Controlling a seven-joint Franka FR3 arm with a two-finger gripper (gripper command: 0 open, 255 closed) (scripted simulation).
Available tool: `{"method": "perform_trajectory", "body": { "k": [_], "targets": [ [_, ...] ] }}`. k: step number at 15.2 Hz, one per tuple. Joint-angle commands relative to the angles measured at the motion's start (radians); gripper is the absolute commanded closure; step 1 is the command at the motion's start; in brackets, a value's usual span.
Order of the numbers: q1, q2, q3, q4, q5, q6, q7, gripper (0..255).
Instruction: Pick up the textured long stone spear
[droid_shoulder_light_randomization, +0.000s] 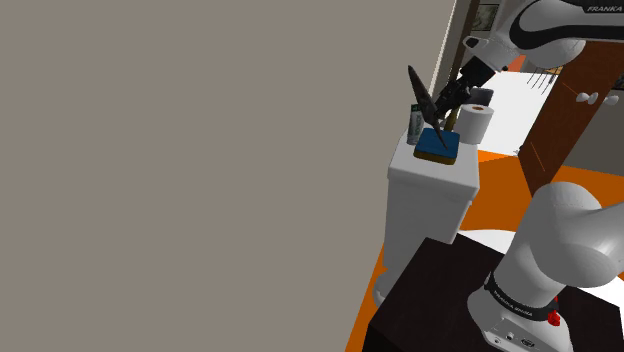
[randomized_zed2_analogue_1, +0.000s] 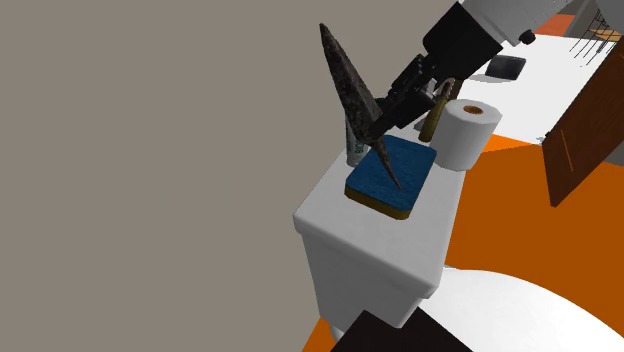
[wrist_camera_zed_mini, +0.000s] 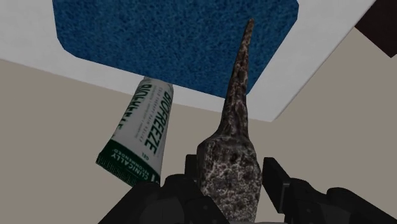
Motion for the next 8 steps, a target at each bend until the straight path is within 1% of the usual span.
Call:
{"method": "perform_trajectory", "body": {
  "k": [1, 3, 8],
  "targets": [
    [0.0, 0.0, 0.0, 0.0, 0.0, 0.0, 0.0, 255],
    [0.001, 0.001, -0.001, 0.001, 0.0, 0.001, -0.001, 255],
    [0.011, 0.01, 0.02, 0.067, 0.012, -0.055, 0.018, 255]
  ]
}}
